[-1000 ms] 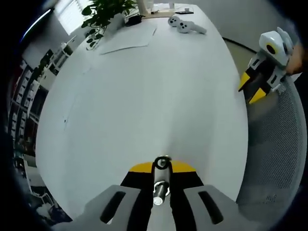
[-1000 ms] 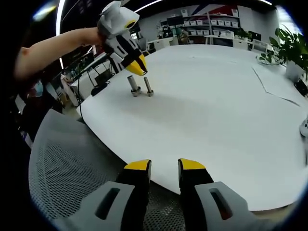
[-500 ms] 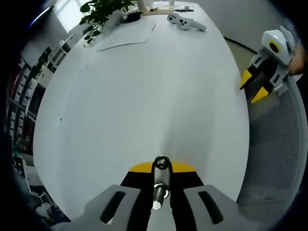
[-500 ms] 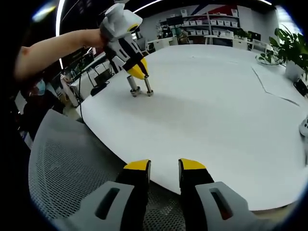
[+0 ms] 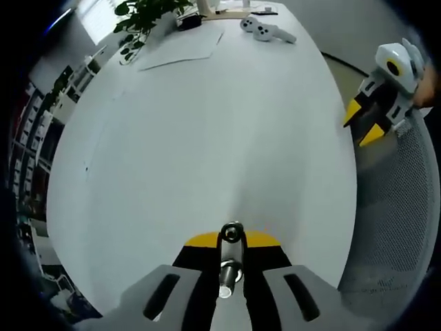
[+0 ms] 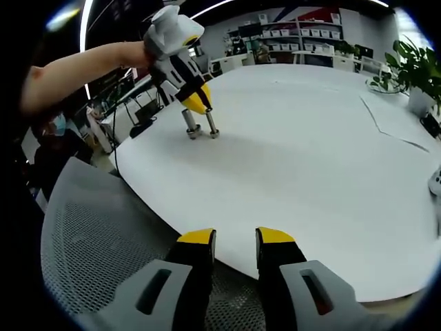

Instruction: Place the washer onto the threaded stud by aligning its center hole with the stud, sliding it down to the base, and recovering from edge contact or off-axis alignment until the washer reaches the visible bottom stop.

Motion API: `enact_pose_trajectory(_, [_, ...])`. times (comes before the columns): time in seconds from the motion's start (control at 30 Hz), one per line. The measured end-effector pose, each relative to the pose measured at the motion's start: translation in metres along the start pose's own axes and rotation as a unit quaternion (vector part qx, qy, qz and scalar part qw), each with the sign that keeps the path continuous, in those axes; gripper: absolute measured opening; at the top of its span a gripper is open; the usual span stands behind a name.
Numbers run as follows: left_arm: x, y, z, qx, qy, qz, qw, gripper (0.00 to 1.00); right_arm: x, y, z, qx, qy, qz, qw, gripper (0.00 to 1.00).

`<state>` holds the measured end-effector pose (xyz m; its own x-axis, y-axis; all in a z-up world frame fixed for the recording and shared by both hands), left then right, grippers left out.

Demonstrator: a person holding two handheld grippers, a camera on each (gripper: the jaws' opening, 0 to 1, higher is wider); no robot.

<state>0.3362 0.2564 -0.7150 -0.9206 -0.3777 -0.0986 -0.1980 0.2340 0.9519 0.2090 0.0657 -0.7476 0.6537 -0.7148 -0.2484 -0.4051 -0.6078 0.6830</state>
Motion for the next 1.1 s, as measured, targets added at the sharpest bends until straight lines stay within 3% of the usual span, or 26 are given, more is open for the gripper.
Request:
enact_pose_trajectory(0.43, [0.001, -0.004, 0.004, -0.008, -0.002, 0.004, 1.0, 0.08, 0.001, 0.0, 0.0, 0.001, -0.002, 0.001, 1.0, 0.26])
enact_pose_trajectory(0.87, [0.006, -0.034, 0.013, -0.034, -0.01, 0.016, 0.9993, 0.08, 0.002, 0.0, 0.0, 0.0, -0.004, 0.004, 1.0, 0.26])
enact_pose_trajectory(1.1, [0.006, -0.038, 0.016, -0.026, -0.005, 0.021, 0.9994, 0.09, 0.001, 0.0, 0.0, -0.001, -0.004, 0.004, 1.0, 0.26])
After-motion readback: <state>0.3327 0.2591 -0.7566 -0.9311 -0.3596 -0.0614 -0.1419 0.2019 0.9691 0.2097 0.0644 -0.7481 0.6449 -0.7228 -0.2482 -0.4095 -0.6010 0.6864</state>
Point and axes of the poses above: the point that each gripper's makers call its tool centre point, and the gripper's own axes: y roughly backward along the fingers, x roughly to its right, z roughly out of its underside, the point moved 2 cm from there along y, roughly backward along the fingers, and after that the axes turned 2 degrees about -y, right-handed, at the moved point
